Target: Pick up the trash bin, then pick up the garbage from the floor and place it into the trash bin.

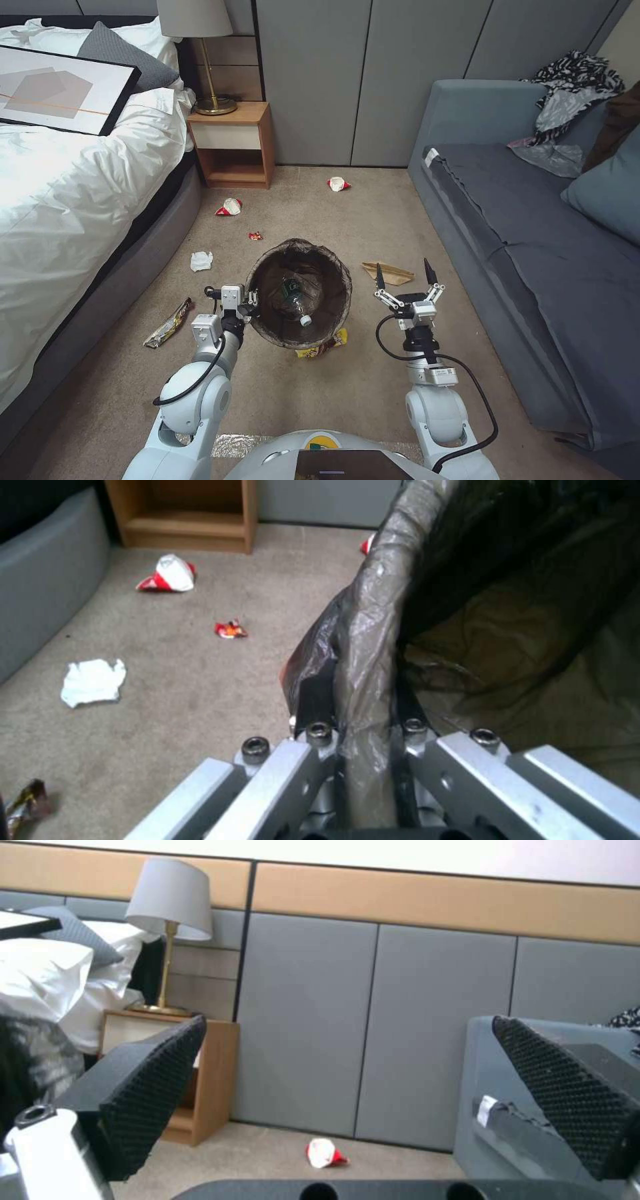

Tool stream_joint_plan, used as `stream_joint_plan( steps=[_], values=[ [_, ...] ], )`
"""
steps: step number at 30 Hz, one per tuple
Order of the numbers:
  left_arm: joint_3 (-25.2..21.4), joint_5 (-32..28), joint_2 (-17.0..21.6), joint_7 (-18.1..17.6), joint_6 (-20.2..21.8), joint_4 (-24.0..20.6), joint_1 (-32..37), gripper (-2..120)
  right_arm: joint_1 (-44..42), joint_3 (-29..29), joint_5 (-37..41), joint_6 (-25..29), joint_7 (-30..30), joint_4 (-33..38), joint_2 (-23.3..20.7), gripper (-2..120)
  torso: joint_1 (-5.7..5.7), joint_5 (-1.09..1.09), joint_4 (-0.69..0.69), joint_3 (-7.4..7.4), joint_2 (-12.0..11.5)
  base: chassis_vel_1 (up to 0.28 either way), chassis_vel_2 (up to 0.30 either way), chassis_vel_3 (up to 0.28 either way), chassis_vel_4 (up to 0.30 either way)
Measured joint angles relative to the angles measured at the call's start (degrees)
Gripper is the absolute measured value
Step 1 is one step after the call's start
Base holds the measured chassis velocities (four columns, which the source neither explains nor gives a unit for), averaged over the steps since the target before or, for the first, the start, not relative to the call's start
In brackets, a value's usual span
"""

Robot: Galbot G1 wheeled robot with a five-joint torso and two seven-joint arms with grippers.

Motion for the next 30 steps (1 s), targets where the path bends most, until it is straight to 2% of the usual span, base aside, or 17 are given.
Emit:
stream_joint_plan(
  steps=[11, 14, 17, 19, 22, 23, 26, 27, 30],
  values=[
    [-1.3, -0.7, 0.1, 0.0, 0.3, -0.7, -0.8, 0, 0.9, 0.9, -1.2, -0.3, -0.5, -0.3, -1.5, 100, 0.00, 0.00, 0.01, 0.00, 0.0, 0.000, 0.000, 0.000, 0.000],
    [-1.8, -0.9, 0.1, 0.0, 0.3, -0.9, -1.1, 0, 1.8, 1.9, -0.9, -1.3, -2.8, -0.6, -3.1, 100, 0.00, 0.00, 0.01, 0.00, 0.0, 0.000, 0.000, 0.000, 0.000],
    [-2.5, -1.5, 0.1, -0.3, 0.6, -1.2, -1.5, 0, 3.8, 4.8, 0.0, -3.5, -11.2, -1.8, -6.4, 100, 0.00, 0.01, 0.01, 0.00, 0.0, 0.000, 0.000, 0.000, 0.000],
    [-2.6, -1.6, 0.1, -0.4, 0.8, -1.2, -1.5, 0, 4.4, 5.4, 0.0, -3.9, -13.2, -2.2, -7.1, 100, 0.00, 0.00, 0.00, 0.01, 0.0, 0.000, 0.000, 0.000, 0.000],
    [-2.7, -1.8, 0.0, -1.3, 1.3, -1.2, -1.6, 0, 7.6, 7.2, 1.1, -5.5, -25.3, -5.8, -11.5, 100, 0.00, 0.01, 0.01, 0.01, 0.0, 0.000, 0.000, 0.000, 0.000],
    [-2.7, -1.8, 0.0, -1.3, 1.3, -1.2, -1.6, 0, 7.6, 7.2, 1.1, -5.5, -25.3, -5.8, -11.5, 100, 0.00, 0.01, 0.01, 0.01, 0.0, 0.000, 0.000, 0.000, 0.000],
    [-3.2, -2.3, -0.1, -2.0, 1.8, -1.2, -1.9, 0, 10.9, 5.8, 1.5, -6.9, -33.1, -10.4, -15.9, 100, 0.00, 0.01, 0.01, 0.01, 0.0, 0.000, 0.000, 0.000, 0.000],
    [-3.2, -2.3, -0.1, -2.0, 1.8, -1.2, -1.9, 0, 10.9, 5.8, 1.5, -6.9, -33.1, -10.4, -15.9, 100, 0.00, 0.01, 0.01, 0.01, 0.0, 0.000, 0.000, 0.000, 0.000],
    [-3.4, -2.4, -0.3, -2.2, 2.0, -1.2, -2.0, 0, 14.2, 2.8, 1.1, -8.0, -37.1, -14.6, -19.6, 100, 0.00, 0.01, 0.01, 0.01, 0.0, 0.000, 0.000, 0.000, 0.000]
  ],
)
